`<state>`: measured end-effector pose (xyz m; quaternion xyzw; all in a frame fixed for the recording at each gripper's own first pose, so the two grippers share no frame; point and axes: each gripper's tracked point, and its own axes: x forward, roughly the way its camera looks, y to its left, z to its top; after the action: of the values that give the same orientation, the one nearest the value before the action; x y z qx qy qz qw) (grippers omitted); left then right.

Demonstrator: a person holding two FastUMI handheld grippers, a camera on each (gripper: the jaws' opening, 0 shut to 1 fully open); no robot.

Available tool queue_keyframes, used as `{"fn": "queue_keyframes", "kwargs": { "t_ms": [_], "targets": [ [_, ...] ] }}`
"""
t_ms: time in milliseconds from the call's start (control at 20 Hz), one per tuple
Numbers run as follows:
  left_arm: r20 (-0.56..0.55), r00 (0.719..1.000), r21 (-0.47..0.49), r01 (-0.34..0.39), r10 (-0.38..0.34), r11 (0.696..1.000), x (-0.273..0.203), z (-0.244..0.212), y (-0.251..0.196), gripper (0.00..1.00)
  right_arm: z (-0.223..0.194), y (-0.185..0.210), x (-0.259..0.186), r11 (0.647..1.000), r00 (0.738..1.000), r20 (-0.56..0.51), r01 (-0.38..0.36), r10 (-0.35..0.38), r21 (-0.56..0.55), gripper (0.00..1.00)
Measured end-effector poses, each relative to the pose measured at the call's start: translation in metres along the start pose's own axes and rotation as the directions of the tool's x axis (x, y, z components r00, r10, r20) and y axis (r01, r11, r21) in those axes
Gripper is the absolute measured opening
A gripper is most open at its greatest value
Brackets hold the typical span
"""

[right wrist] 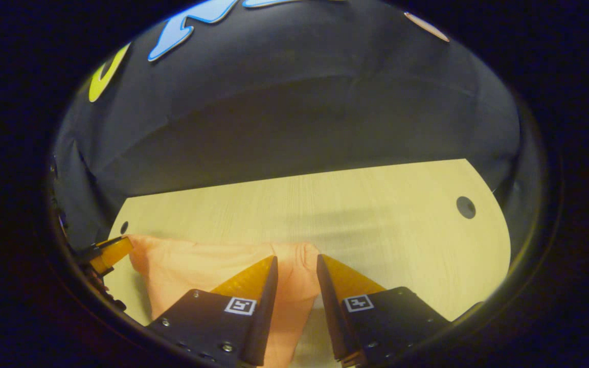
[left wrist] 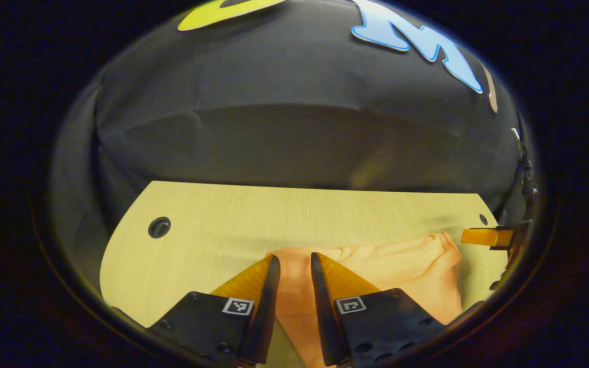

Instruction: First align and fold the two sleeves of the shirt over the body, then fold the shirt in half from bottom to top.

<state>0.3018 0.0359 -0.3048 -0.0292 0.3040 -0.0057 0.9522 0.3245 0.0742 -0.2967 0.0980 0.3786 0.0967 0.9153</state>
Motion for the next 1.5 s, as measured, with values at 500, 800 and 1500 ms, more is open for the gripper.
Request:
{"fn": "queue_keyframes", "kwargs": {
  "t_ms": [500, 800, 1500],
  "targets": [
    [0.175, 0.984, 0.033, 0.029, -0.035, 0.999, -0.181, 0.066, -0.046, 0.51, 0.009, -0.001, -0.142, 0.999, 0.991, 0.129, -0.041, 0.043, -0.018, 0.48],
    [0.253, 0.965, 0.044, 0.067, -0.076, 0.997, -0.283, 0.071, -0.081, 0.45, 0.011, 0.019, -0.233, 0.996, 0.971, 0.225, -0.081, 0.086, -0.035, 0.48],
    [0.336, 0.939, 0.045, 0.065, -0.076, 0.997, -0.379, 0.027, -0.104, 0.45, -0.051, 0.046, -0.328, 0.988, 0.935, 0.32, -0.14, 0.155, -0.07, 0.48]
  ]
}}
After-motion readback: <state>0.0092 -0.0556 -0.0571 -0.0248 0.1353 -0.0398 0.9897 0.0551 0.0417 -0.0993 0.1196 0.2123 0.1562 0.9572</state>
